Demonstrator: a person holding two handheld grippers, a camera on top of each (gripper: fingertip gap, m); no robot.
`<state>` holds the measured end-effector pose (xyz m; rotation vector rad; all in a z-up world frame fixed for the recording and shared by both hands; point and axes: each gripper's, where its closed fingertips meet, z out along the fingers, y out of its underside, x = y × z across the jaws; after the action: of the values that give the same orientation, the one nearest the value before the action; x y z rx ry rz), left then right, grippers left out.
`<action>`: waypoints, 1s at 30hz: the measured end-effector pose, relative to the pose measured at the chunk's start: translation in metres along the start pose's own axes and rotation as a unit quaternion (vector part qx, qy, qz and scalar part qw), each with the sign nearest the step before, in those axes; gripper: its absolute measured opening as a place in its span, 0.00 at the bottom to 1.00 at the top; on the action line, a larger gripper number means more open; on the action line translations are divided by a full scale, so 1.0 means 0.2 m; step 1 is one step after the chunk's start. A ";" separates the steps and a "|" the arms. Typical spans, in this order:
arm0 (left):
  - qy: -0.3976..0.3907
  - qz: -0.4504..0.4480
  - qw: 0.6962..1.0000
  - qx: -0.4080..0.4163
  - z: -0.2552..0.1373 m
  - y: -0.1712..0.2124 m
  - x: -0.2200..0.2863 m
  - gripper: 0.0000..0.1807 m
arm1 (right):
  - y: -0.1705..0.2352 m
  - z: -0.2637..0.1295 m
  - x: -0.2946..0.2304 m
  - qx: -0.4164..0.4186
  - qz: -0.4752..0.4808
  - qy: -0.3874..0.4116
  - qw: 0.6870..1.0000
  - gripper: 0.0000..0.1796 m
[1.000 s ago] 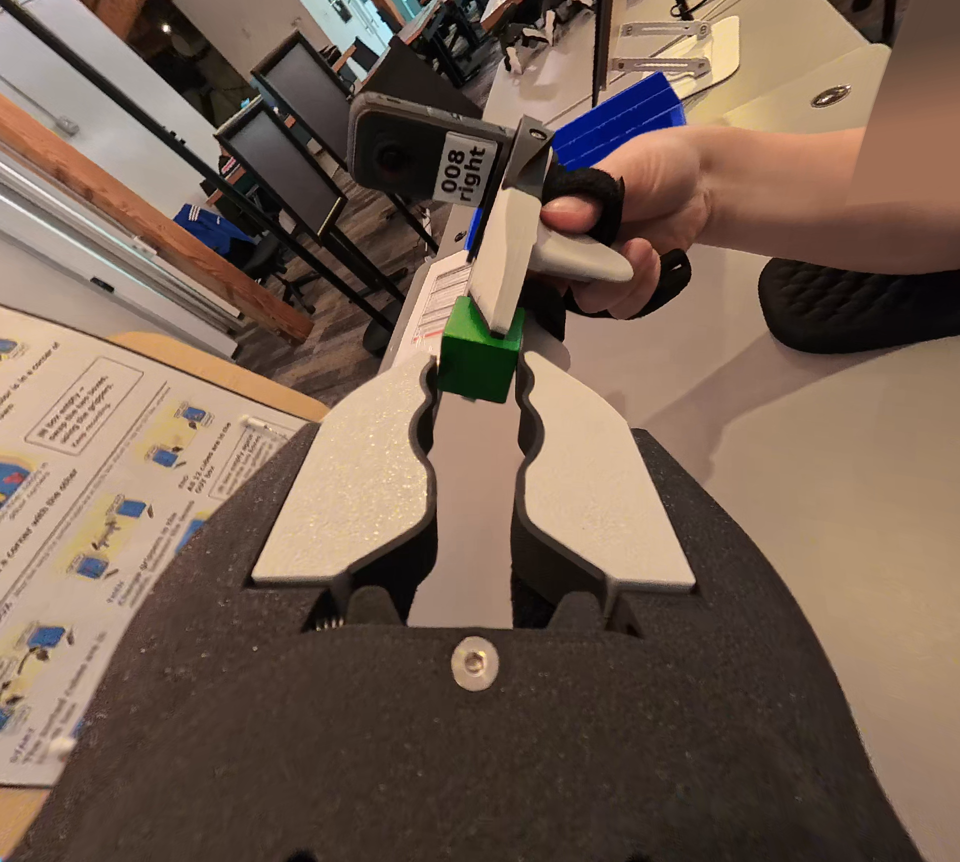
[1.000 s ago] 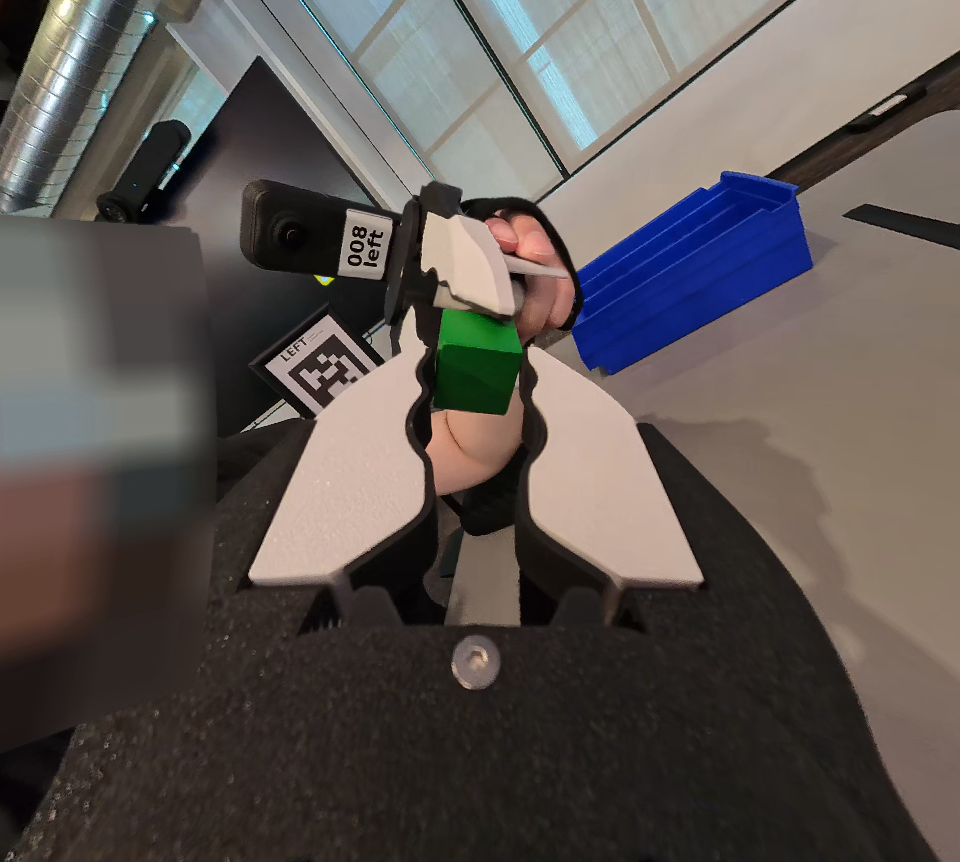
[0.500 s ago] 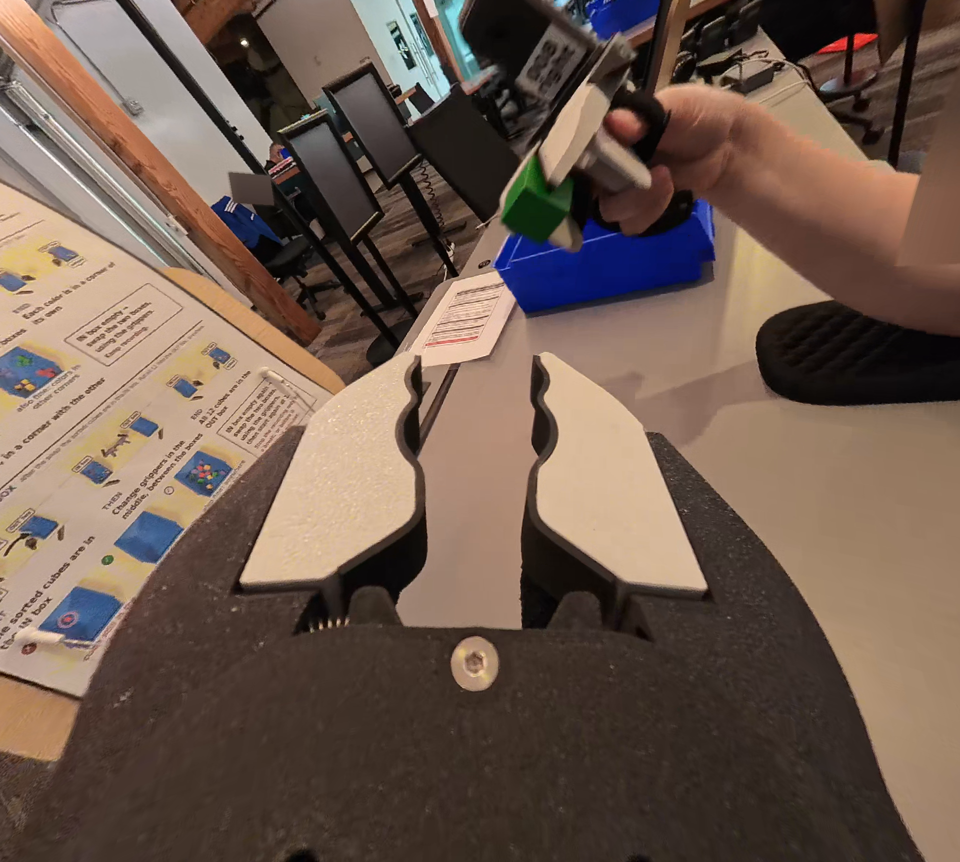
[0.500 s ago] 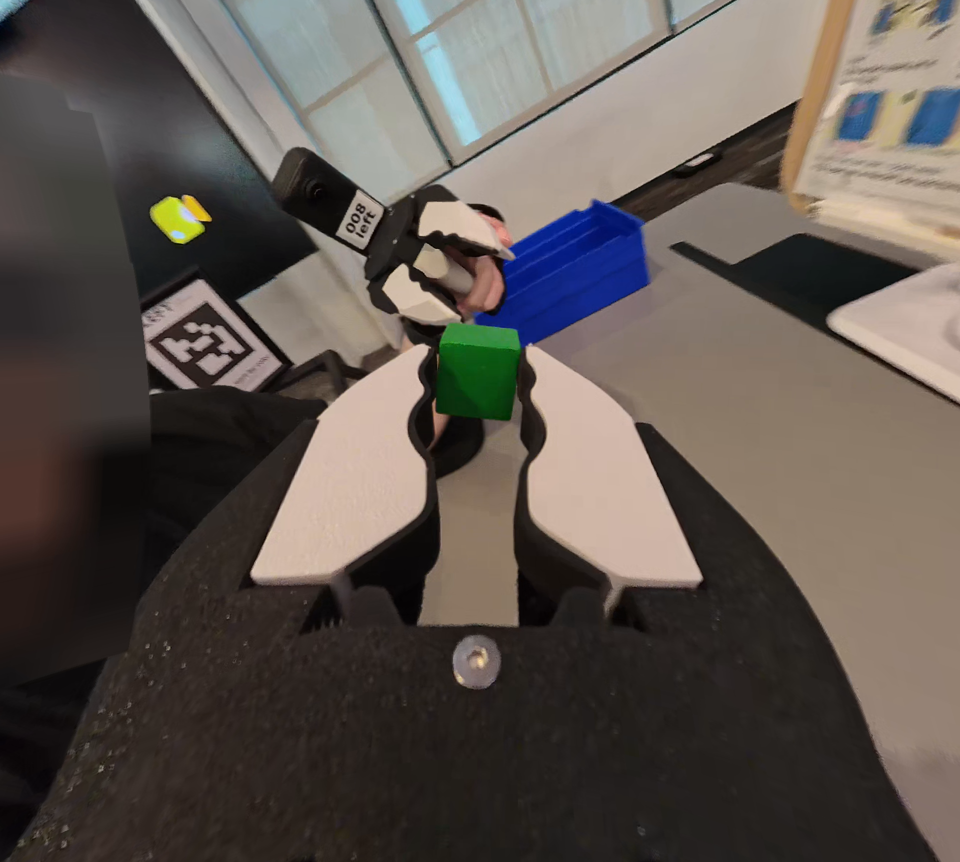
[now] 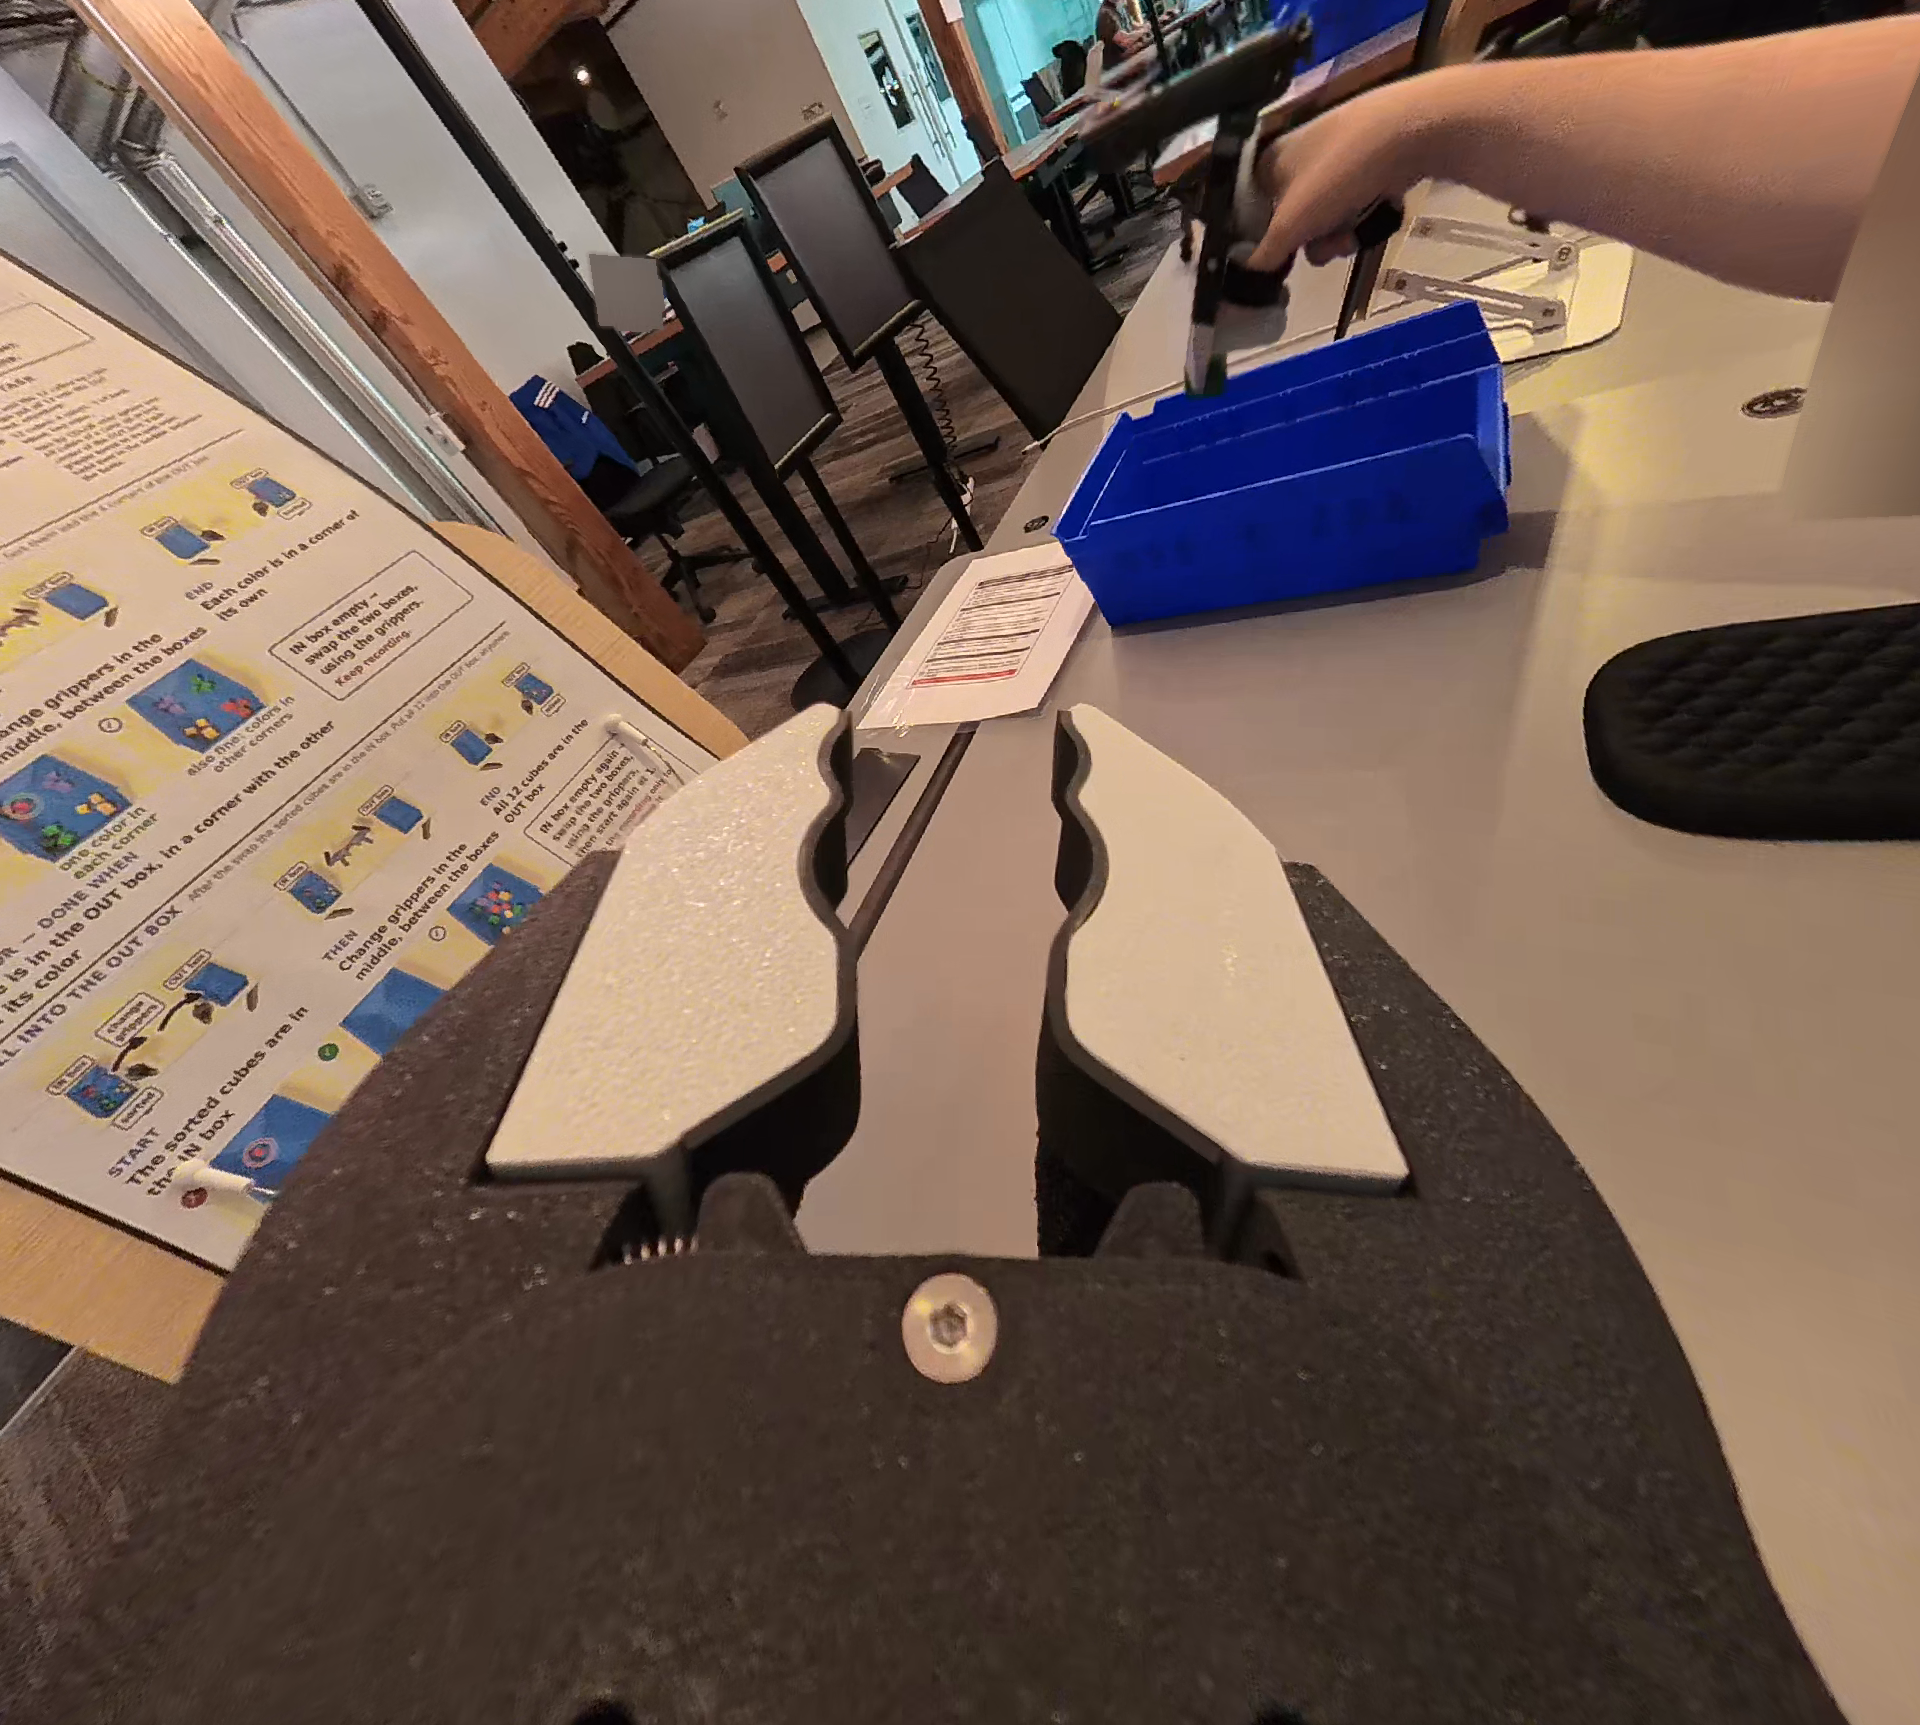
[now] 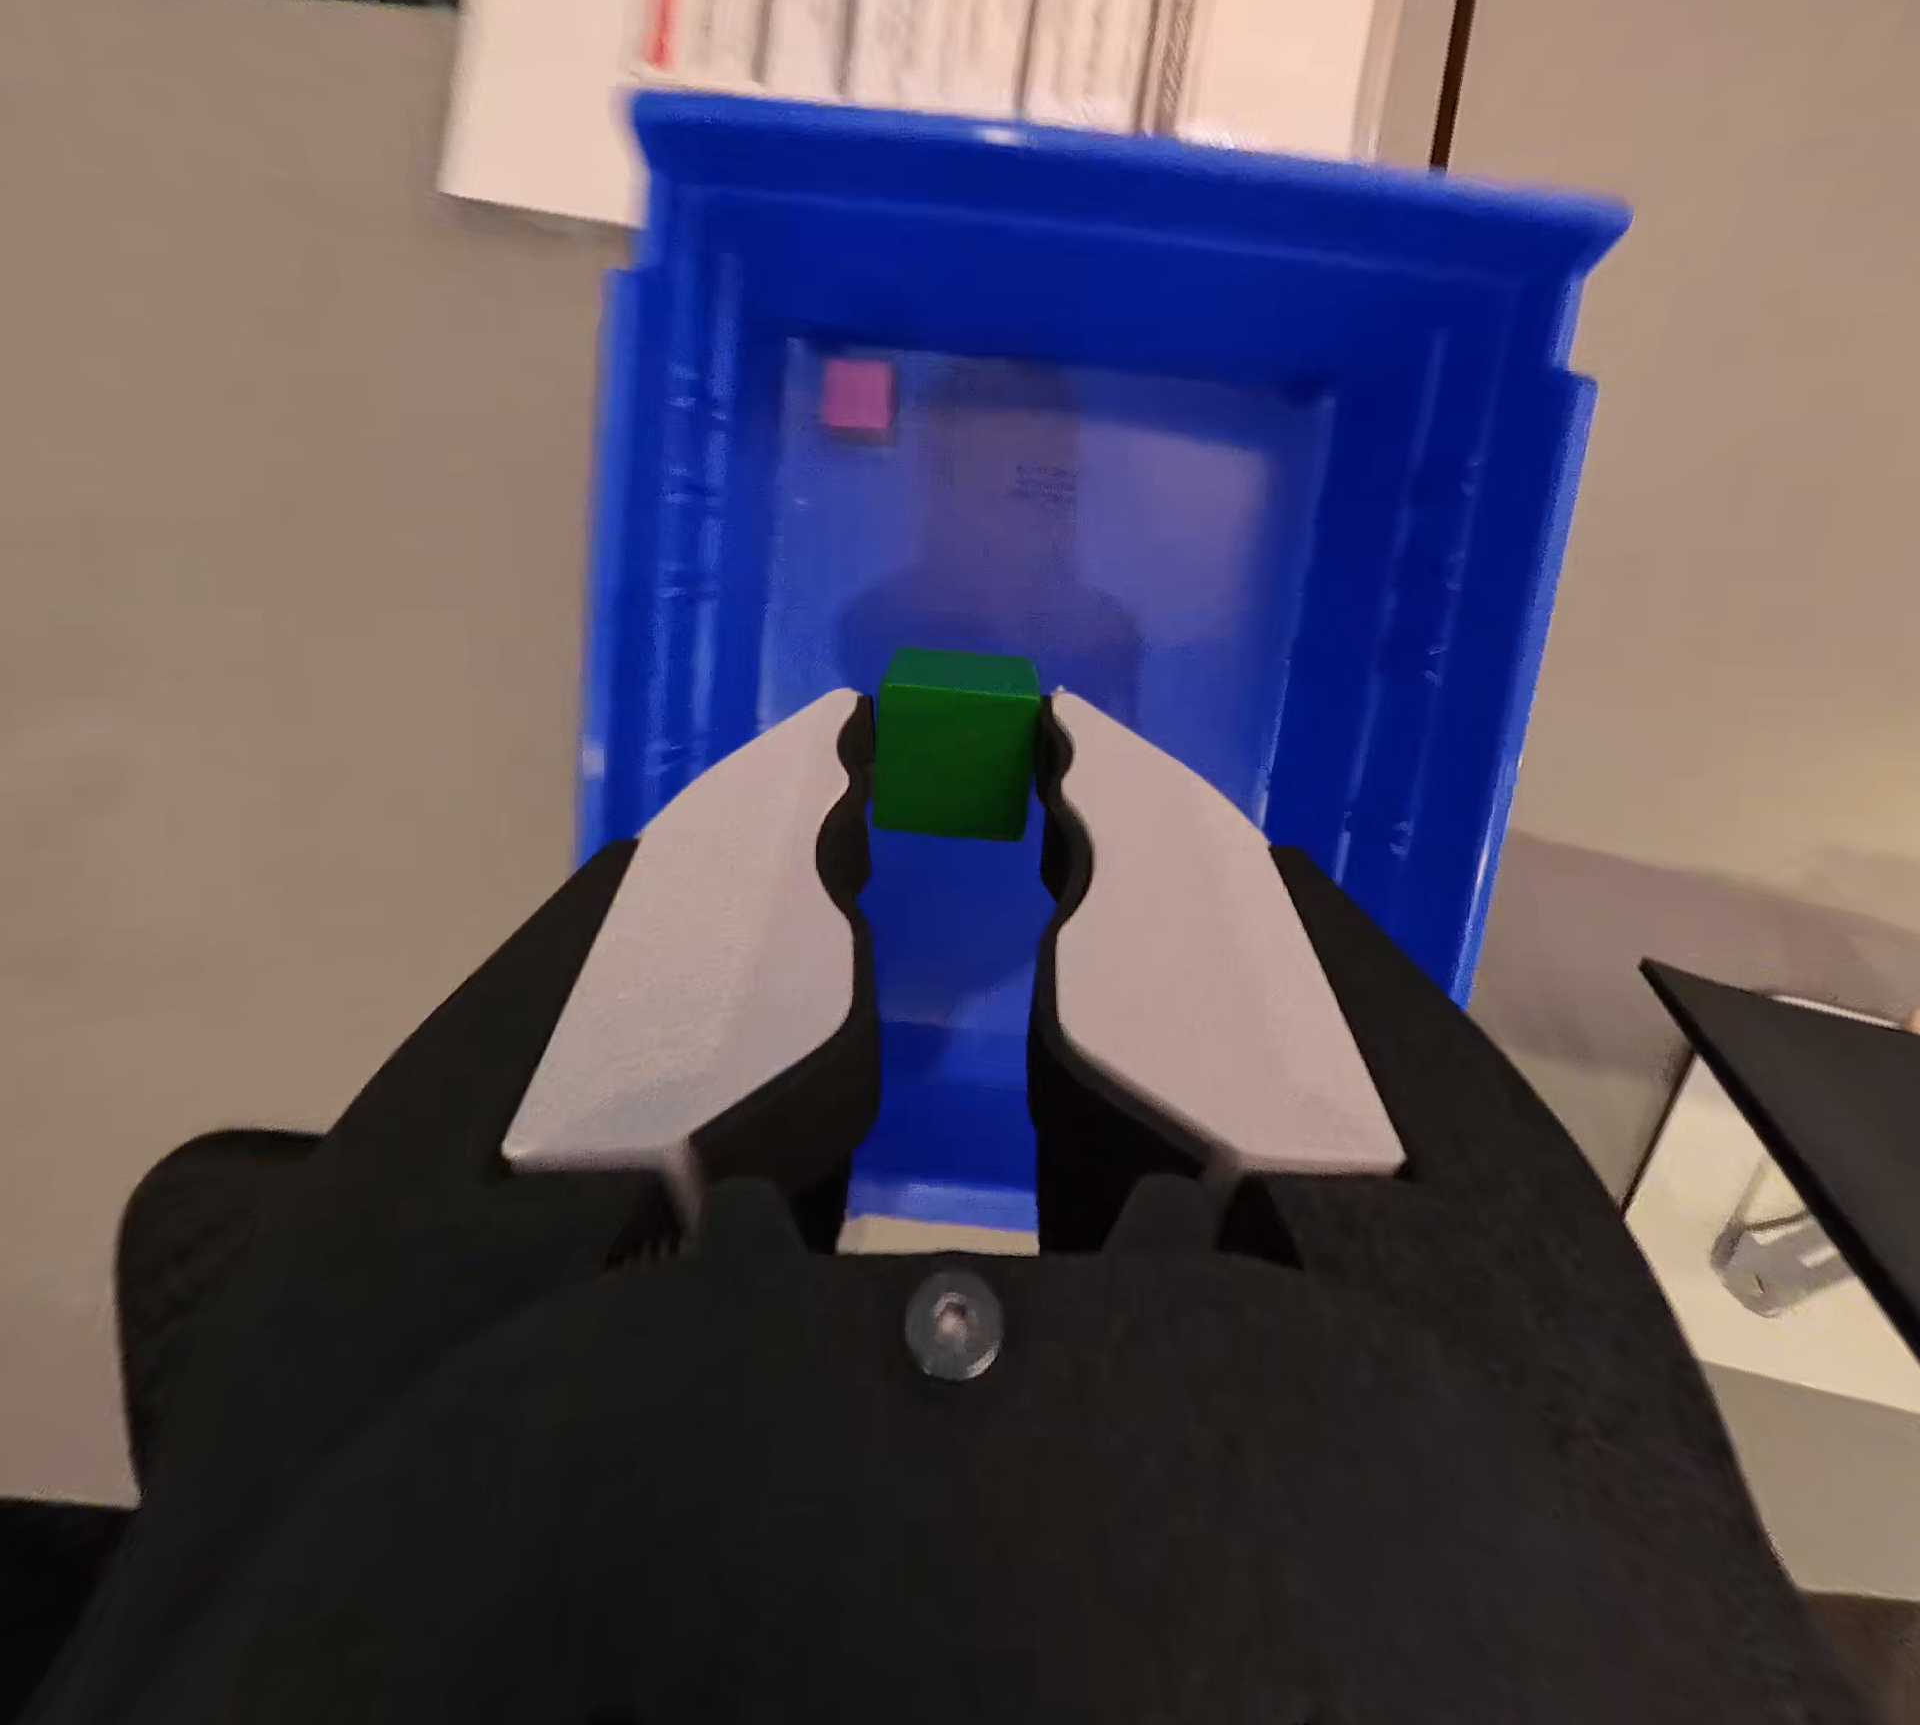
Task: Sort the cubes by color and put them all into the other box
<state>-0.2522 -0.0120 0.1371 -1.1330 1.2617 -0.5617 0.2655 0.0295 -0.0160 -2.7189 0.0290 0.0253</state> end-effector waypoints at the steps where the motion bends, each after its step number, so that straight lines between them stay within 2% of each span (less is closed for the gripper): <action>1: -0.001 0.000 1.000 -0.004 0.01 0.01 0.00 0.20 | 0.01 0.08 0.05 -0.019 0.008 0.001 1.000 0.16; 5: -0.003 -0.001 1.000 -0.021 0.03 0.04 0.01 0.20 | 0.03 0.33 0.22 -0.080 -0.003 0.039 0.996 0.16; 10: -0.003 -0.004 0.999 -0.034 0.06 0.09 0.02 0.20 | 0.02 0.49 0.34 -0.120 -0.012 0.055 0.991 0.16; 17: -0.014 0.003 0.999 -0.041 0.07 0.09 0.01 0.21 | 0.01 0.60 0.41 -0.134 -0.008 0.052 0.990 0.16; 30: -0.016 0.010 0.999 -0.037 0.06 0.07 0.01 0.20 | 0.00 0.68 0.45 -0.141 -0.022 0.077 0.987 0.16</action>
<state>-0.2436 -0.0051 0.1231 -1.1857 1.2738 -0.4824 0.3530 0.0835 -0.1426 -2.9982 0.0104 -0.2079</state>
